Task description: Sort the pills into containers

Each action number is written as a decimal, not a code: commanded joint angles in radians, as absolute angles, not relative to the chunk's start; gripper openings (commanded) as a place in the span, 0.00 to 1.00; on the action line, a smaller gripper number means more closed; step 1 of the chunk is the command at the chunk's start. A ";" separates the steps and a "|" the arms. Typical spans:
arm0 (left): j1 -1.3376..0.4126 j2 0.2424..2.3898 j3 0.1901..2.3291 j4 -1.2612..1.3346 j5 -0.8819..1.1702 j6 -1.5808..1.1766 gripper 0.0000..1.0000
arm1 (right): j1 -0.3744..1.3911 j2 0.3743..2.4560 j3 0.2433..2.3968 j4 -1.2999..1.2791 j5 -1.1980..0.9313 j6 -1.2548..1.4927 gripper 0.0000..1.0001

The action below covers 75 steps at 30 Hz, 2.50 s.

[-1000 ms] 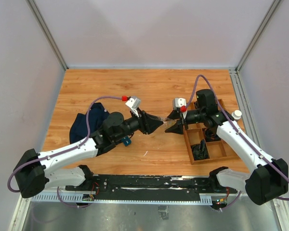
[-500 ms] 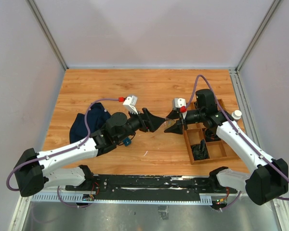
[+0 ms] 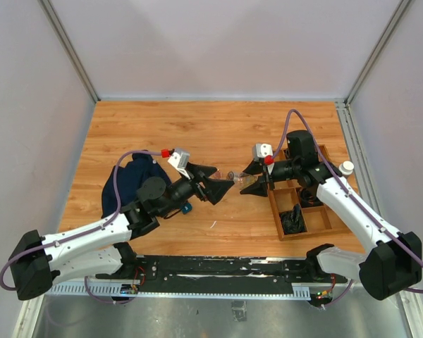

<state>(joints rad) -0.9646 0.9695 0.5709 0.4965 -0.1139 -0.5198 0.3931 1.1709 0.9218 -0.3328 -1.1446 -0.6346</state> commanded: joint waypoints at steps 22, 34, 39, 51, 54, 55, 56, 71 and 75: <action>-0.792 1.060 0.596 0.618 0.476 -0.040 0.82 | 0.397 1.162 0.930 -0.309 -1.187 -0.652 0.01; -0.788 1.127 0.624 0.665 0.489 -0.059 0.64 | 0.396 1.159 0.928 -0.310 -1.191 -0.653 0.01; -0.787 1.148 0.631 0.685 0.498 -0.081 0.54 | 0.396 1.158 0.927 -0.309 -1.192 -0.653 0.00; -0.785 1.169 0.624 0.736 0.499 -0.147 0.33 | 0.394 1.157 0.928 -0.309 -1.192 -0.652 0.01; -0.785 1.176 0.622 0.751 0.493 -0.186 0.16 | 0.394 1.157 0.928 -0.310 -1.192 -0.652 0.01; -0.785 1.179 0.625 0.751 0.490 -0.203 0.10 | 0.394 1.158 0.929 -0.308 -1.192 -0.653 0.01; -0.785 1.181 0.629 0.748 0.484 -0.224 0.04 | 0.394 1.157 0.928 -0.310 -1.192 -0.653 0.01; -0.919 1.079 0.544 0.549 -0.111 -0.675 0.00 | 0.391 1.163 0.928 -0.309 -1.200 -0.652 0.01; -0.932 1.076 0.555 0.548 -0.147 -0.785 0.00 | 0.390 1.167 0.926 -0.309 -1.196 -0.653 0.01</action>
<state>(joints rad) -0.9291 1.0855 0.5587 0.5797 0.0311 -0.6094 0.3923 1.1717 0.9218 -0.3336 -1.1587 -0.6289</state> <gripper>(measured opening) 0.465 0.537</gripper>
